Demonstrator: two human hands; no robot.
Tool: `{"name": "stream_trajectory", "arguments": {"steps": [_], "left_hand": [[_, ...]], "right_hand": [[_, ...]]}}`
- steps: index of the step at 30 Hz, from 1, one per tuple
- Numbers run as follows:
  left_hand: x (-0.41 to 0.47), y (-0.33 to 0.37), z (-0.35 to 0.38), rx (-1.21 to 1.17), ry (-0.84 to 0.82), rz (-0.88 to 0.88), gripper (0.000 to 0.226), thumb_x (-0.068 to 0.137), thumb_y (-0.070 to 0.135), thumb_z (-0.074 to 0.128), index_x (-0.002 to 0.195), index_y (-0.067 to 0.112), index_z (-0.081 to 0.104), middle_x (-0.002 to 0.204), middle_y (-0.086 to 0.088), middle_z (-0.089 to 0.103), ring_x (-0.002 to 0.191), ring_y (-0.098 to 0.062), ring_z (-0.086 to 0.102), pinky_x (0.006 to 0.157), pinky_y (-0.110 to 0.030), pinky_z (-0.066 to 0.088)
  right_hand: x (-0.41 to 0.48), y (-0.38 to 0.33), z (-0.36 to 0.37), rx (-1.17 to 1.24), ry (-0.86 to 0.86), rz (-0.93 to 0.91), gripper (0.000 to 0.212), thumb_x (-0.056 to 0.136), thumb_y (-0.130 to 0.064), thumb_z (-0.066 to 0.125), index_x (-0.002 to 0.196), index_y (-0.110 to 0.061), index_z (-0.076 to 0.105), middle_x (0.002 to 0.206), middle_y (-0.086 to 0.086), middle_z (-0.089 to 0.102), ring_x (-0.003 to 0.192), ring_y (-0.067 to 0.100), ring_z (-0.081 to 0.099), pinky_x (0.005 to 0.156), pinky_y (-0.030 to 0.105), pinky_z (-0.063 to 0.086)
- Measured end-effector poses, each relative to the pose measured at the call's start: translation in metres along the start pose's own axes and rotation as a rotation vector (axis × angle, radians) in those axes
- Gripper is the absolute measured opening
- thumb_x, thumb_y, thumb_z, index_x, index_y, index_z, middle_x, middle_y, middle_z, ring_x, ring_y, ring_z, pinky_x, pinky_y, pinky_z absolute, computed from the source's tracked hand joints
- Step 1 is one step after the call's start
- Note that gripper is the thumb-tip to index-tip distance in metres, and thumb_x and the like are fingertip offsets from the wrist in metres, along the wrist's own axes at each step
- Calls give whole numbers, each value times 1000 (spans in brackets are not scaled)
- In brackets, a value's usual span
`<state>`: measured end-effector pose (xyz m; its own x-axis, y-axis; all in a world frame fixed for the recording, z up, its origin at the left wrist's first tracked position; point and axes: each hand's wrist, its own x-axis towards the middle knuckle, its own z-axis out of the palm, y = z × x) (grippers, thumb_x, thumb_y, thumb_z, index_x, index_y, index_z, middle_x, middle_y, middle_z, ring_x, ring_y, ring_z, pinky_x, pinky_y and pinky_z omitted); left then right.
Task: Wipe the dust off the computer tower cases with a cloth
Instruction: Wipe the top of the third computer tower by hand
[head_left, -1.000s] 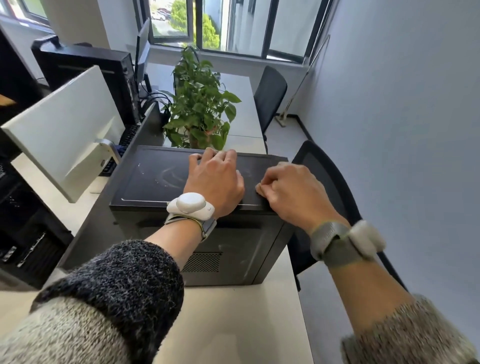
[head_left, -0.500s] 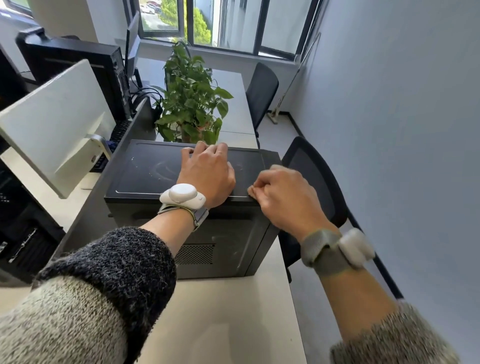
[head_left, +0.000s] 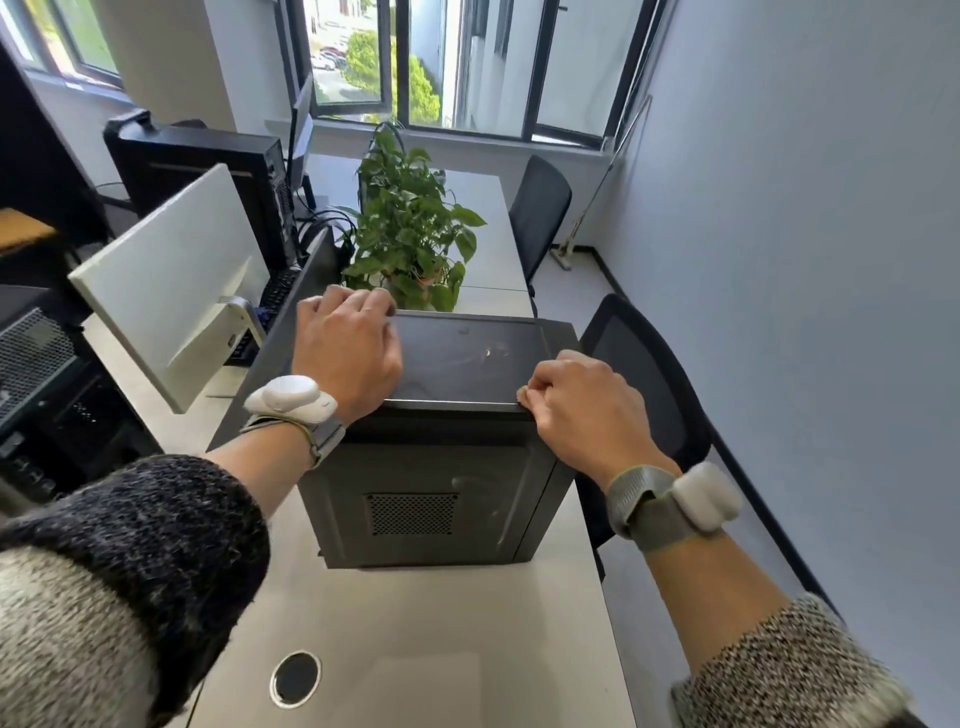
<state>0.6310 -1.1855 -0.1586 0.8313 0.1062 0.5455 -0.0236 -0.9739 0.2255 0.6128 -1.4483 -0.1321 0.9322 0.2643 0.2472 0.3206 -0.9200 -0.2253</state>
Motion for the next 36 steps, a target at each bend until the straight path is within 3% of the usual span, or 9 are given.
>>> {"name": "stream_trajectory", "arguments": {"steps": [5, 9, 18, 24, 31, 36], "left_hand": [[-2, -13, 0, 95, -56, -2, 29, 96, 36, 41, 108, 20, 62, 110, -3, 72, 114, -28, 55, 98, -48, 36], [0, -4, 9, 92, -80, 33, 32, 99, 41, 39, 107, 19, 62, 109, -3, 72, 113, -28, 56, 97, -49, 36], [3, -7, 15, 75, -162, 8, 53, 100, 52, 30, 123, 16, 63, 124, -8, 69, 125, -30, 52, 104, -52, 36], [1, -11, 17, 125, -163, 6, 60, 99, 55, 31, 124, 17, 70, 127, -5, 70, 127, -29, 53, 107, -50, 36], [2, -8, 18, 132, -169, 22, 57, 99, 55, 32, 120, 18, 69, 122, -5, 71, 123, -29, 56, 106, -49, 37], [1, -10, 19, 127, -163, 11, 52, 100, 55, 35, 119, 18, 67, 121, -6, 71, 122, -29, 56, 105, -50, 36]], "right_hand": [[21, -14, 5, -20, 6, 40, 22, 104, -39, 59, 100, -25, 75, 106, -4, 63, 96, 28, 67, 75, 35, 44], [8, -23, 7, -65, 32, 25, 24, 106, -40, 55, 100, -24, 73, 100, -5, 59, 90, 27, 67, 72, 36, 48], [34, -33, 10, -49, 10, 65, 20, 103, -38, 60, 108, -23, 74, 114, 1, 68, 105, 31, 69, 85, 40, 52], [1, -27, 7, -51, 22, -22, 23, 106, -43, 55, 102, -28, 72, 100, -7, 58, 90, 23, 66, 75, 36, 51], [43, -30, 12, -81, 1, 40, 19, 103, -38, 60, 107, -25, 74, 114, 0, 68, 104, 30, 69, 83, 40, 51], [24, -31, 11, -100, 26, -17, 22, 106, -38, 56, 105, -22, 72, 103, -2, 61, 95, 27, 68, 82, 43, 57]]}}
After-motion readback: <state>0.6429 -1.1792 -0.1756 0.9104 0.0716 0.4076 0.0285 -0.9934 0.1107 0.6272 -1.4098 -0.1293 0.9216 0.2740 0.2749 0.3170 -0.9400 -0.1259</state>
